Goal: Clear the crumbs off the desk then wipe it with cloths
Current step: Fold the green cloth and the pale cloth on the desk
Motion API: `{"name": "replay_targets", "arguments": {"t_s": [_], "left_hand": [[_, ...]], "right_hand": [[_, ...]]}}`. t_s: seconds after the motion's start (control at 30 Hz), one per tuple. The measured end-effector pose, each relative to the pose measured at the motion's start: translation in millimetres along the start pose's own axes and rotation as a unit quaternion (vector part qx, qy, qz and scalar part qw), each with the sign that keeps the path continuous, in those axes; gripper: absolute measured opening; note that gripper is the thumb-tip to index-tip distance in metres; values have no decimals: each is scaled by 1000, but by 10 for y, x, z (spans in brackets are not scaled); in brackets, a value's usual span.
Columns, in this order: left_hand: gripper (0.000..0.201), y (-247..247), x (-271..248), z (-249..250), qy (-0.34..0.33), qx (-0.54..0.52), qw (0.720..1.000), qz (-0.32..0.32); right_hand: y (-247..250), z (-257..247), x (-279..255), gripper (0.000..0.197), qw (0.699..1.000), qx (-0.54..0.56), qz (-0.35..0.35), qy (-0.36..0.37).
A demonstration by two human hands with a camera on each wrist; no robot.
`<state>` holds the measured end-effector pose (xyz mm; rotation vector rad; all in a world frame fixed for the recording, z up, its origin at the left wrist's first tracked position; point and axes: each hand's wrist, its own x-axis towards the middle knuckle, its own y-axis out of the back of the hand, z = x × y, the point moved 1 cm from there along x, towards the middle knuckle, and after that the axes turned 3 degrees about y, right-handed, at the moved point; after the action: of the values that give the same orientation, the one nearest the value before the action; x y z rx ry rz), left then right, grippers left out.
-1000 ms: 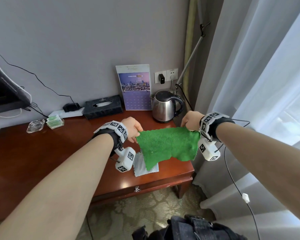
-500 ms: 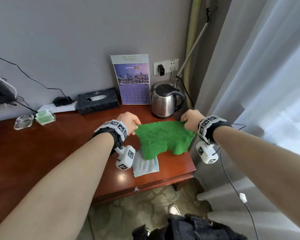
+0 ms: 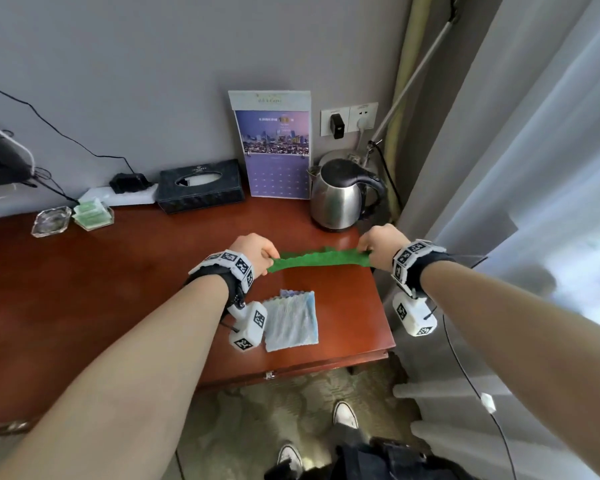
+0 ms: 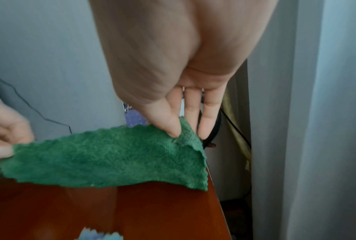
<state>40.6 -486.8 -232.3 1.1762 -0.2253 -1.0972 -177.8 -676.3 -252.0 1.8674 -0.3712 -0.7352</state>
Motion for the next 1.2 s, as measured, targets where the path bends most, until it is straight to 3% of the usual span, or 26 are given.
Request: {"name": "replay_targets", "arguments": {"t_s": [0.13, 0.33, 0.5, 0.67, 0.87, 1.0, 1.2], "left_hand": [[18, -238, -129, -150, 13, 16, 999, -35], [17, -477, -280, -288, 29, 25, 996, -85], [14, -799, -343, -396, 31, 29, 991, -129], [13, -910, -168, -413, 21, 34, 995, -92], [16, -846, 242, -347, 21, 48, 998, -31], [15, -860, 507, -310, 34, 68, 997, -21], [19, -953, 778, -389, 57, 111, 992, -18]], "right_hand": [[-241, 13, -128, 41, 1000, 18, -19, 2], [-551, 35, -296, 39, 999, 33, -38, -16], [-940, 141, -502, 42, 994, 28, -98, -31], [-1109, 295, -484, 40, 992, 47, -104, -57], [-1061, 472, -181, 41, 990, 100, -44, -86], [-1028, 528, 78, 36, 983, 142, -2, -115], [-1065, 593, 373, 38, 973, 191, 6, -126]]}}
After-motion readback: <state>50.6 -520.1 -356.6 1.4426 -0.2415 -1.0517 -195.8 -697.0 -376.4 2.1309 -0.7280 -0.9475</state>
